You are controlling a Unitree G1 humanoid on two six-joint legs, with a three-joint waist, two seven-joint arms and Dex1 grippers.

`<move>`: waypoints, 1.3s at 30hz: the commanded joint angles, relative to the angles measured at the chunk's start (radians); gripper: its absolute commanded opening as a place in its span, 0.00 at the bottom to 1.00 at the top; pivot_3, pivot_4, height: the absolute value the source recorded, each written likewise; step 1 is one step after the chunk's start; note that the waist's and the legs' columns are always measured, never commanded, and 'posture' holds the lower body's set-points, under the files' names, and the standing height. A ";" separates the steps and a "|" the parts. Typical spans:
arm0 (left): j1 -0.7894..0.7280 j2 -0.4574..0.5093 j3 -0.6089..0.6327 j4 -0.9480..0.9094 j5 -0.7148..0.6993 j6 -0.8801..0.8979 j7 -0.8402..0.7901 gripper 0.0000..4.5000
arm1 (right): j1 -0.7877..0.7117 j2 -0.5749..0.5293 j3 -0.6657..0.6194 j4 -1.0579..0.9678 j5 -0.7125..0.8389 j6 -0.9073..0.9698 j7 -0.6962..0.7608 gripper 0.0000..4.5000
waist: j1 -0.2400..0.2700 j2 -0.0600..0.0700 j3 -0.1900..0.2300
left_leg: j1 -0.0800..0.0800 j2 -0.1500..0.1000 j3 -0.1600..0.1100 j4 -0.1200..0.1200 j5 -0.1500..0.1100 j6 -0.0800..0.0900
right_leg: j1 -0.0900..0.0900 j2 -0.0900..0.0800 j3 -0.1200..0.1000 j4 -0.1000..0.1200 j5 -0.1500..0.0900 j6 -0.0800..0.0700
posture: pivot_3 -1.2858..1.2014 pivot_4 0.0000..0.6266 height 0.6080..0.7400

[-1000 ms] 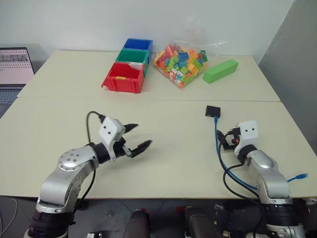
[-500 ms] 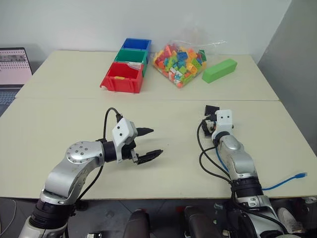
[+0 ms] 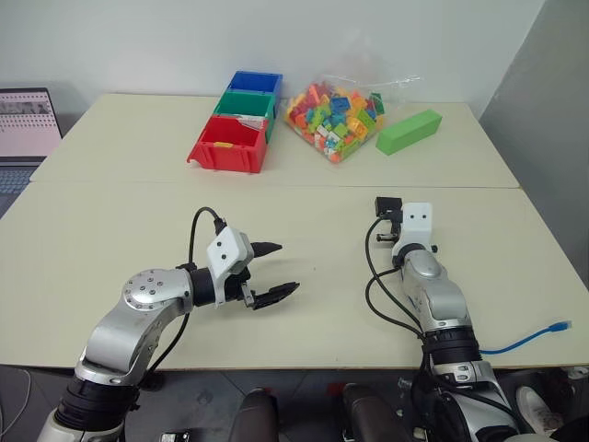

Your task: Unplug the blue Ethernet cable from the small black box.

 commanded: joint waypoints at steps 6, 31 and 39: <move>-0.024 -0.024 0.056 0.044 -0.123 0.079 -0.034 1.00 | 0.117 -0.268 0.255 -0.198 -0.079 -0.274 0.433 0.03 | 0.011 0.000 0.000 | 0.000 0.000 0.001 0.000 0.000 0.000 | 0.000 0.000 0.000 -0.001 -0.001 0.001 | 0.52 0.24 1.00; -0.129 0.070 0.157 0.106 -0.511 0.475 -0.218 0.96 | -0.111 -0.468 0.437 -0.250 -0.035 -0.941 1.016 0.03 | 0.000 0.001 0.001 | 0.001 0.001 0.000 0.001 0.000 0.000 | 0.000 0.001 -0.003 0.001 0.000 0.000 | 0.52 0.24 1.00; -0.148 0.059 0.169 0.127 -0.553 0.512 -0.198 0.58 | -0.111 -0.465 0.427 -0.256 -0.036 -0.936 1.010 0.03 | 0.001 0.001 0.001 | 0.000 0.001 -0.001 0.001 0.000 0.000 | 0.000 0.001 -0.003 0.001 0.000 0.000 | 0.52 0.24 1.00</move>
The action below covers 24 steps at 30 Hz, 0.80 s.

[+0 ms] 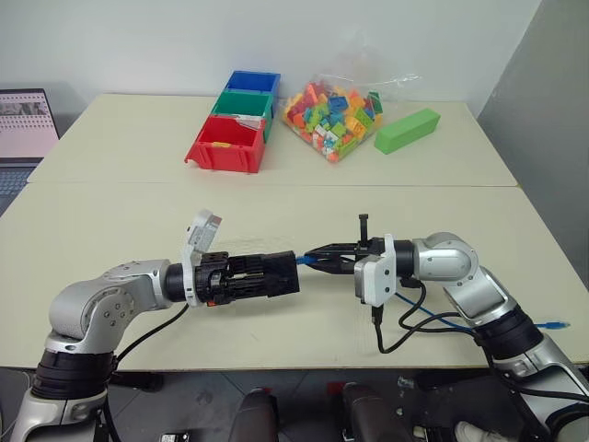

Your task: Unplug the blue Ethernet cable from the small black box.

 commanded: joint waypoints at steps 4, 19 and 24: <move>-0.024 -0.010 0.020 -0.012 -0.033 0.011 0.014 0.41 | -0.021 0.006 -0.045 -0.029 0.013 -0.010 -0.009 0.03 | 0.000 0.000 0.000 | 0.000 0.000 0.000 0.000 0.000 0.000 | 0.000 0.000 0.000 0.000 0.000 0.000 | 0.52 0.24 1.00; -0.036 0.011 0.001 0.013 0.018 -0.034 -0.032 0.18 | -0.003 -0.007 -0.028 -0.126 0.006 0.073 0.044 0.39 | 0.001 0.000 0.000 | 0.000 0.000 0.000 0.000 0.000 0.000 | 0.000 0.000 0.000 0.000 0.000 0.000 | 0.52 0.24 1.00; -0.052 0.041 -0.035 0.049 0.089 -0.119 -0.133 0.18 | 0.024 -0.039 -0.070 -0.301 0.201 0.439 0.089 0.63 | 0.006 0.000 0.000 | 0.000 0.000 0.000 0.000 0.000 0.000 | 0.000 0.000 0.000 0.000 0.000 0.000 | 0.52 0.24 1.00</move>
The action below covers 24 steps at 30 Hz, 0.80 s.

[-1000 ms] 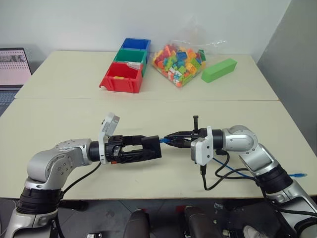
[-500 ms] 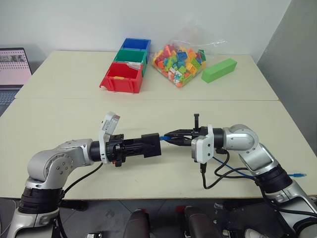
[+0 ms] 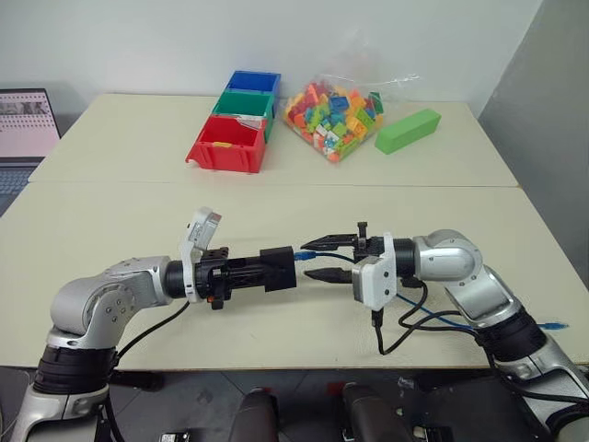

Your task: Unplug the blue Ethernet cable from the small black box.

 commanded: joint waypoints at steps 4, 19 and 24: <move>-0.035 0.049 -0.024 0.036 0.089 -0.151 -0.156 0.18 | -0.007 0.005 -0.128 -0.261 0.478 0.763 -0.054 0.80 | 0.001 0.000 0.000 | 0.000 0.000 0.000 0.000 0.000 0.000 | 0.000 0.000 0.000 0.000 0.000 -0.001 | 0.52 0.24 1.00; 0.020 0.063 0.054 -0.047 0.062 -0.169 -0.140 0.18 | -0.025 0.218 -0.214 -0.091 0.750 1.135 -0.178 0.80 | -0.008 0.000 0.000 | -0.001 0.000 0.000 0.000 0.000 0.000 | -0.001 0.000 0.001 0.000 -0.002 0.003 | 0.52 0.24 1.00; 0.033 0.076 0.070 -0.069 0.052 -0.153 -0.131 0.18 | -0.034 0.235 -0.226 -0.055 0.784 1.173 -0.153 0.80 | -0.011 0.000 0.000 | -0.001 0.000 0.000 0.000 0.000 0.000 | -0.001 0.000 0.000 0.000 -0.002 0.003 | 0.52 0.24 1.00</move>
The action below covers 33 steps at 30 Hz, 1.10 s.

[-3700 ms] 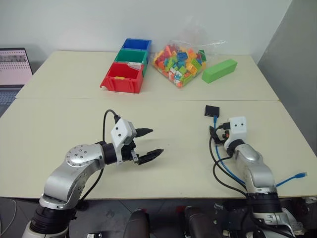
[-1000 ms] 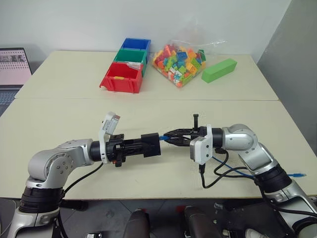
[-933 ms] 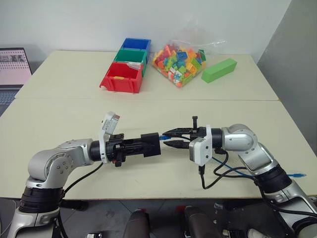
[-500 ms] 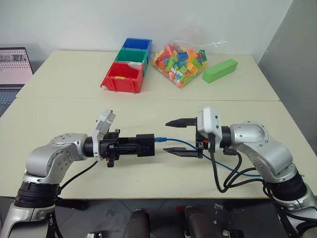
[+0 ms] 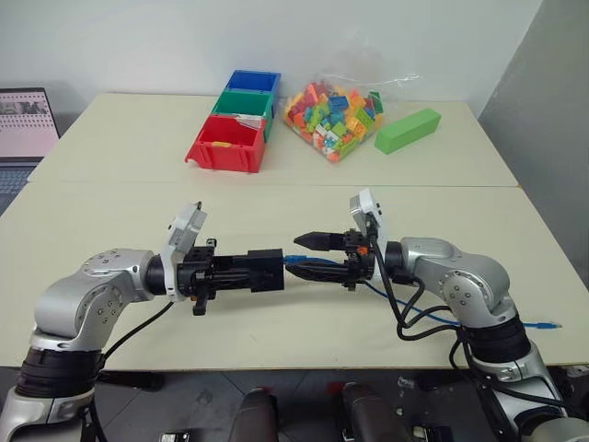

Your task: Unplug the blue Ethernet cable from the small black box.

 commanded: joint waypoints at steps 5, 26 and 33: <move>0.013 0.040 0.047 -0.047 -0.034 0.013 0.005 0.18 | -0.033 -0.002 -0.024 0.014 0.037 0.030 0.057 0.80 | -0.002 0.000 0.000 | 0.000 0.000 0.000 0.000 0.000 0.000 | 0.000 0.000 0.000 0.000 0.000 0.000 | 0.52 0.24 1.00; 0.022 0.045 0.043 -0.058 -0.041 0.014 0.015 0.18 | -0.056 0.016 -0.027 0.012 0.041 0.066 0.068 0.43 | -0.003 0.000 0.000 | 0.000 0.000 0.000 0.000 0.000 0.000 | 0.000 0.000 0.000 0.000 0.000 0.000 | 0.52 0.24 1.00; 0.025 0.040 0.039 -0.065 -0.041 0.015 0.022 0.18 | -0.062 0.012 -0.008 0.005 0.031 0.065 0.085 0.10 | -0.003 0.000 0.000 | 0.000 0.000 0.000 0.000 0.000 0.000 | 0.000 0.000 0.000 0.000 0.000 0.000 | 0.52 0.24 1.00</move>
